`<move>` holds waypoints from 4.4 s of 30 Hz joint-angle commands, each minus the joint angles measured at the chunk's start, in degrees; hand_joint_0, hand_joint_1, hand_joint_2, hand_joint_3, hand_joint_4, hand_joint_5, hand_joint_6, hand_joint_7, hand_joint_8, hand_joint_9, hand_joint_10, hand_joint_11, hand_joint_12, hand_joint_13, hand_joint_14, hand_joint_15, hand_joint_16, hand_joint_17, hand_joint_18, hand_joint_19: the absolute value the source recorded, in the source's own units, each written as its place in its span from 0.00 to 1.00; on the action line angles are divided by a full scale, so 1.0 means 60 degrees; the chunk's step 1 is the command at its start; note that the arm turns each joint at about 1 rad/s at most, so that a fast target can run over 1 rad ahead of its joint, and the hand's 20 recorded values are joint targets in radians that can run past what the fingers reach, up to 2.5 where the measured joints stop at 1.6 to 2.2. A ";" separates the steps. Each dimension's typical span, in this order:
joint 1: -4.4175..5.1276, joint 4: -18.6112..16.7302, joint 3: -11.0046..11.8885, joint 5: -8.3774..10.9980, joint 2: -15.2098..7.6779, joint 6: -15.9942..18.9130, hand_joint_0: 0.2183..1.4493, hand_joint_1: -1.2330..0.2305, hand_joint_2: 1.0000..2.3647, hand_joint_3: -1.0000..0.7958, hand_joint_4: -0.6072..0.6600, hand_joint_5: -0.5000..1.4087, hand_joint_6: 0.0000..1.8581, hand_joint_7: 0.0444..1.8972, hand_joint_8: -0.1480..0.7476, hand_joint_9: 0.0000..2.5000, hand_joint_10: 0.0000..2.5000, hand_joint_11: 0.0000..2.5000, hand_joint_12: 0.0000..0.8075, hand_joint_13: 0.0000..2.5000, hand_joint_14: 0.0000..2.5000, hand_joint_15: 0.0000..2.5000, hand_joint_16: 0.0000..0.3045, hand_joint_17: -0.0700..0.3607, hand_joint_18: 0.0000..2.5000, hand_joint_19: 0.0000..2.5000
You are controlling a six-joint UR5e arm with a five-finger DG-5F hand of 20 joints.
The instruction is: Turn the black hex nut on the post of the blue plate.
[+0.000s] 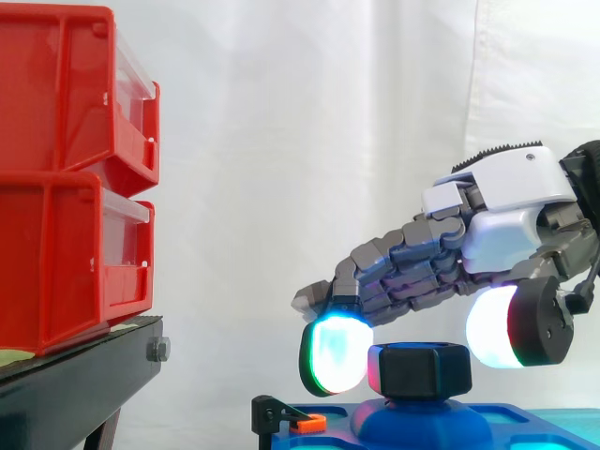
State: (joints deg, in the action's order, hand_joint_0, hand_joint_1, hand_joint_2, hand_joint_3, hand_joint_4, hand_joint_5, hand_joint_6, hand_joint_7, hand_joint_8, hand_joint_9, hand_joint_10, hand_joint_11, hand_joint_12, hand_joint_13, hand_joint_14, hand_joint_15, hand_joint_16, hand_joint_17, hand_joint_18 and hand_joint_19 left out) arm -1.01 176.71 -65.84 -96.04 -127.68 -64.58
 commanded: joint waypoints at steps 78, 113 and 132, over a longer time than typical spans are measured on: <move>0.0255 0.3464 0.0339 0.0451 0.1021 -0.1321 0.15 0.38 0.00 0.28 0.67 0.13 0.27 0.51 0.38 0.00 0.00 0.00 0.45 0.01 0.00 0.00 0.16 0.42 0.00 0.00; 0.0504 0.1428 0.0544 0.0876 0.0874 0.0085 0.15 0.40 0.00 0.28 0.67 0.13 0.27 0.50 0.39 0.00 0.00 0.00 0.45 0.01 0.00 0.00 0.17 0.43 0.00 0.00; 0.0563 0.0139 0.0632 0.0817 -0.0004 0.0422 0.15 0.41 0.00 0.28 0.66 0.13 0.27 0.49 0.38 0.00 0.00 0.00 0.45 0.01 0.00 0.00 0.16 0.42 0.00 0.00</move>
State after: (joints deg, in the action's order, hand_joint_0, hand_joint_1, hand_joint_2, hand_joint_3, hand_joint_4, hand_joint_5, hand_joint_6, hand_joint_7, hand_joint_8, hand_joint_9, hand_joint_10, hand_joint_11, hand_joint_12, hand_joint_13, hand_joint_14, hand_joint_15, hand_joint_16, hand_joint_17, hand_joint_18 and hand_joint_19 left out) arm 2.33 178.17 -62.09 -91.12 -127.35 -62.19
